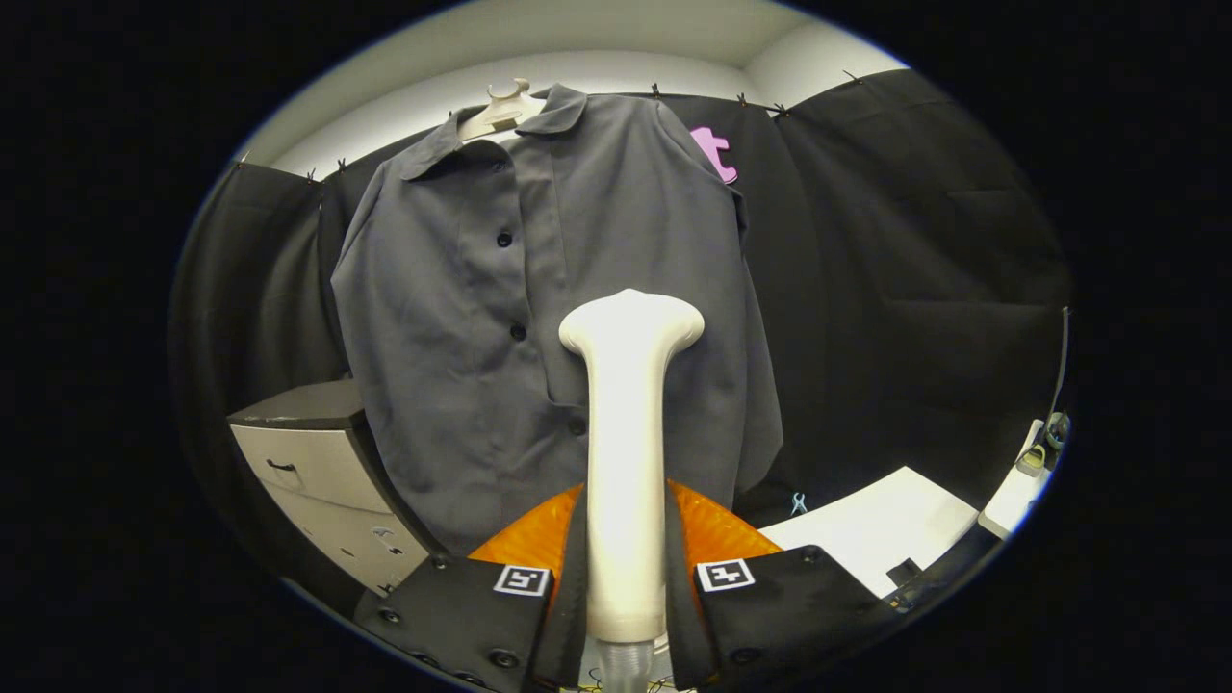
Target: Iron the clothes twice with a garment steamer, once on the left side and once on the right side.
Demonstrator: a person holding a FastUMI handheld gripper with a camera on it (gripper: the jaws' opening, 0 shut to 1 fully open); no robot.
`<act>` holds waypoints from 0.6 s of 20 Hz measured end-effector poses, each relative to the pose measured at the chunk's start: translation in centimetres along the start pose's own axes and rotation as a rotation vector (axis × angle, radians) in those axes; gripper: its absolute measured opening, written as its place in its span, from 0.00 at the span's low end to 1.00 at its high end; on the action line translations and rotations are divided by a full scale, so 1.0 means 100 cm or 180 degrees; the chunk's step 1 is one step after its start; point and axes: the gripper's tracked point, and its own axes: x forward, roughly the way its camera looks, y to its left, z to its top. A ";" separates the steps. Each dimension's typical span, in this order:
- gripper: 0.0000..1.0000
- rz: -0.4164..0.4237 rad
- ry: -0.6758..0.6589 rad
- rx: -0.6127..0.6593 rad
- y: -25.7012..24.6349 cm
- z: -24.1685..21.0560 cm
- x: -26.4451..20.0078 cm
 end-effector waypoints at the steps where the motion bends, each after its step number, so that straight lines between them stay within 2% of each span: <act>1: 0.42 -0.0007 0.0032 0.0003 -0.001 -0.005 0.001; 12: 0.42 -0.0115 0.0363 0.0033 -0.020 -0.058 0.000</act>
